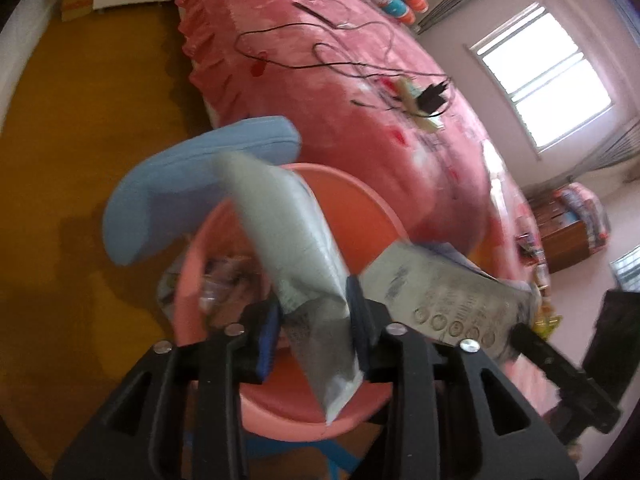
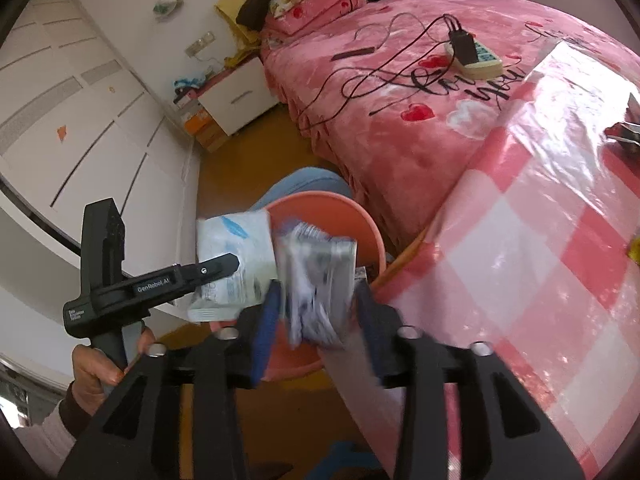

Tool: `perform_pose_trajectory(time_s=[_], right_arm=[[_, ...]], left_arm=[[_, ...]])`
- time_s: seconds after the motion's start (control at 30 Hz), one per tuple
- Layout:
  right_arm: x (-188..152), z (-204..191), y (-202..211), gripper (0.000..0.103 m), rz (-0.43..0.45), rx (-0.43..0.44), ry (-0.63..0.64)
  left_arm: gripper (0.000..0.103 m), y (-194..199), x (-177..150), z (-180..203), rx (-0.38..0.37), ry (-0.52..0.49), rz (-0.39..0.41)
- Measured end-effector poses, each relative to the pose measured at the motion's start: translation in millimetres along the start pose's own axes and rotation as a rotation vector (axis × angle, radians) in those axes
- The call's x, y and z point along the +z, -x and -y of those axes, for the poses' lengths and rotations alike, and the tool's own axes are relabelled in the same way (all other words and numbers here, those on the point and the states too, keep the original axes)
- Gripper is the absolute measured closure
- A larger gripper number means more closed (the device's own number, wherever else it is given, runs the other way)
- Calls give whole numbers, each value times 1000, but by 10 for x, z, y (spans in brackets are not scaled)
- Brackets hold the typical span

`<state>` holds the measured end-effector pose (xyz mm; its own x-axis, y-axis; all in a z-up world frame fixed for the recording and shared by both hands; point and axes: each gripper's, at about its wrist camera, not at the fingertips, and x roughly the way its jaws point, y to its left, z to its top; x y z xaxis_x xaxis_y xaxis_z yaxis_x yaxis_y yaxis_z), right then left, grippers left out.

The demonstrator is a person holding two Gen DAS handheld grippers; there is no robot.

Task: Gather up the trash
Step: 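Carry both items over the pink bucket and open both tools, then move both empty tools back over the table trash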

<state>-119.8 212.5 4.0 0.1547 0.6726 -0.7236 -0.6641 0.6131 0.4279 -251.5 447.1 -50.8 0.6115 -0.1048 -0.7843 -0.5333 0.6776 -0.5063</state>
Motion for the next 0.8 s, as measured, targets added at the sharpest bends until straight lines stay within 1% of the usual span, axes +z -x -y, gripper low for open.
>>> perform_pose_trajectory(time_s=[0.03,0.07,0.1,0.13,0.2,0.23,0.27,0.3,0.37,0.43,0.5,0.63,0.73,0.8], right_arm=[[-8,2,-2,44,3,10,-5],[-19,12,2,41,10,27,-15],[-22,16,13,39,13,29,-18],[-17,16,31,39,16,26,-17],[-34,1,97,30,38,5,-5],[-48,-11,144,28,54,-11,7],[-55,-19,189,21,69,-42,20],[-51,-18,215,17,84,-71,32],[-80,-4,301,17,111,-112,50],[-114,44,370,17,124,-130,43],[-151,99,423,15,133,-144,30],[-284,226,528,15,145,-163,-8],[-375,308,603,15,156,-194,-24],[-440,353,654,15,164,-208,-34]], left_arm=[[53,-16,-7,-18,21,-7,-3],[46,-22,-14,-28,36,-12,-4],[36,-25,-19,-46,52,-18,-2],[33,-24,-21,-50,66,-23,4],[31,-7,-38,-51,91,-44,20],[30,2,-47,-49,93,-51,23],[28,7,-52,-41,96,-57,28],[26,9,-59,-26,107,-64,35],[25,11,-81,22,135,-97,48],[25,13,-113,77,148,-127,52],[25,11,-147,138,133,-147,51],[25,13,-204,252,112,-170,67],[25,49,-274,366,97,-195,104],[25,90,-331,463,80,-223,157]])
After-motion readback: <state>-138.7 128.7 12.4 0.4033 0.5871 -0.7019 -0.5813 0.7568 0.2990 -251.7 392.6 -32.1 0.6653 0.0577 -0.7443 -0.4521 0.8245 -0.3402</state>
